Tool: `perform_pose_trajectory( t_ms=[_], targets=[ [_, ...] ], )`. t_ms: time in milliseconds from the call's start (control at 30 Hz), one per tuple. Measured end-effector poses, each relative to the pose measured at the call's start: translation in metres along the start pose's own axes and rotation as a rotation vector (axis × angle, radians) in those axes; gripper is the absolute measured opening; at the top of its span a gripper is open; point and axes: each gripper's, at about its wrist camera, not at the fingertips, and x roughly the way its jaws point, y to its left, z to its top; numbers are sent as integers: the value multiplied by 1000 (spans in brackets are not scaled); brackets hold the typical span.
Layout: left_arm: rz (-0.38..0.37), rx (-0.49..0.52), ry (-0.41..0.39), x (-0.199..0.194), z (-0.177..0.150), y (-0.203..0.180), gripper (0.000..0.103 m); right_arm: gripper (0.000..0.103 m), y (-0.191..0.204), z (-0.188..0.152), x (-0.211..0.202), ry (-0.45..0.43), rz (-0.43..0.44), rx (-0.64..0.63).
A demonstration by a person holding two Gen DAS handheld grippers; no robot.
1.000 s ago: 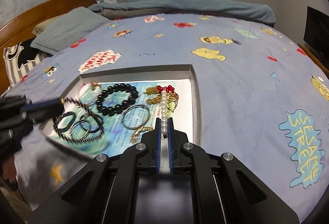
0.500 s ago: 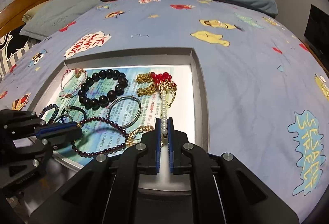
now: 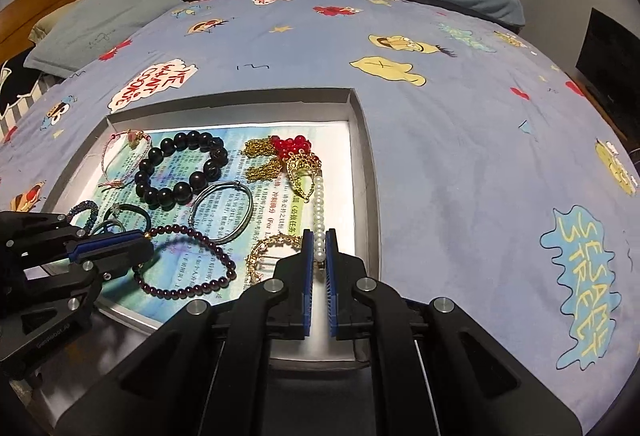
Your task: Organize jewelry
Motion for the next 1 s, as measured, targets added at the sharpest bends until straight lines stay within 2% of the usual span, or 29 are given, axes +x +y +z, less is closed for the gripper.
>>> perform_pose_trajectory(
  t_ms=[167, 300, 367, 433, 467, 500, 533, 600, 700, 733, 800, 933, 1000],
  targets=[
    [14, -6, 4, 2, 1, 3, 7, 7, 1, 0, -1, -8, 11, 2],
    [30, -3, -3, 0, 2, 3, 17, 8, 1, 0, -2, -10, 25, 10],
    [32, -1, -9, -3, 2, 2, 17, 9, 1, 0, -3, -11, 31, 13],
    [44, 1, -15, -5, 3, 2, 18, 16, 1, -1, -6, -15, 45, 18],
    [50, 0, -19, -8, 4, 2, 22, 23, 1, -1, -9, -20, 54, 17],
    [52, -2, -22, -10, 4, 3, 32, 26, 1, -2, -12, -27, 63, 18],
    [58, -8, -31, -14, 5, 4, 36, 28, 2, -2, -15, -33, 71, 19],
    [72, -13, -51, -24, 5, 6, 48, 41, 1, -3, -25, -54, 82, 23],
    [92, -22, -86, -44, 3, 10, 62, 50, -3, -5, -44, -87, 85, 28],
    [96, -26, -95, -51, 2, 11, 64, 53, -5, -7, -50, -96, 88, 32],
    [98, -43, -112, -67, -3, 15, 73, 66, -8, -11, -63, -112, 96, 42],
    [117, -62, -125, -93, -13, 18, 77, 73, -10, -20, -83, -115, 97, 41],
    [140, -72, -131, -108, -22, 20, 84, 79, -10, -26, -91, -115, 109, 44]
  ],
)
